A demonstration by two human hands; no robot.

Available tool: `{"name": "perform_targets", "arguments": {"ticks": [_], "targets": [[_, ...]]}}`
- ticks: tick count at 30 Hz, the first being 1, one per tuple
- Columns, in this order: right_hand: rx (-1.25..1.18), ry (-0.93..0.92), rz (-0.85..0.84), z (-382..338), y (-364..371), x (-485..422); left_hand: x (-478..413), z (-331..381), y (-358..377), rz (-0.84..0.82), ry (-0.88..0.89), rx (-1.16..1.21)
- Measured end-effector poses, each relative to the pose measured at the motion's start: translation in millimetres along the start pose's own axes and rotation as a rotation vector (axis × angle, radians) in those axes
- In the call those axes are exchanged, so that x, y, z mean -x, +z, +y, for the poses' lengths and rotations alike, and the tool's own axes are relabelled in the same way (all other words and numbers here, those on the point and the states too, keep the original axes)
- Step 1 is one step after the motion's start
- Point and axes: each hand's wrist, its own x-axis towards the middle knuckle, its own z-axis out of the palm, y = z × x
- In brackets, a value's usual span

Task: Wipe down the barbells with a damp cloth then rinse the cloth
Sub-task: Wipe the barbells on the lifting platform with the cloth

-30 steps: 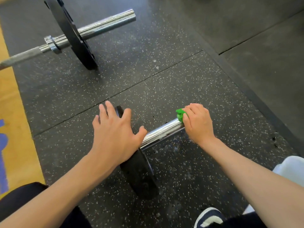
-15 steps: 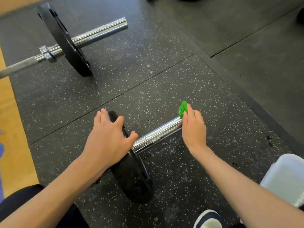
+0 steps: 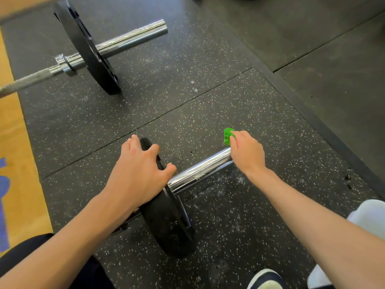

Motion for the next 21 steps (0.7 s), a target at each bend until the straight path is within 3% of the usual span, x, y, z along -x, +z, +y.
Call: {"name": "perform_targets", "arguments": {"ticks": [3,9,15,21], "targets": [[-0.039,-0.214,0.034,21,8,22,1,0,2,0.012,0.003,0.006],[0.188,-0.504,0.015,52,-8,9,4,-1,6,0.034,0.026,0.0],[0.203,-0.361,0.065,14,0,11,3,-1,4,0.041,0.019,0.008],[0.212,-0.451,0.21,17,-8,17,2,-1,3,0.044,0.013,0.012]]}}
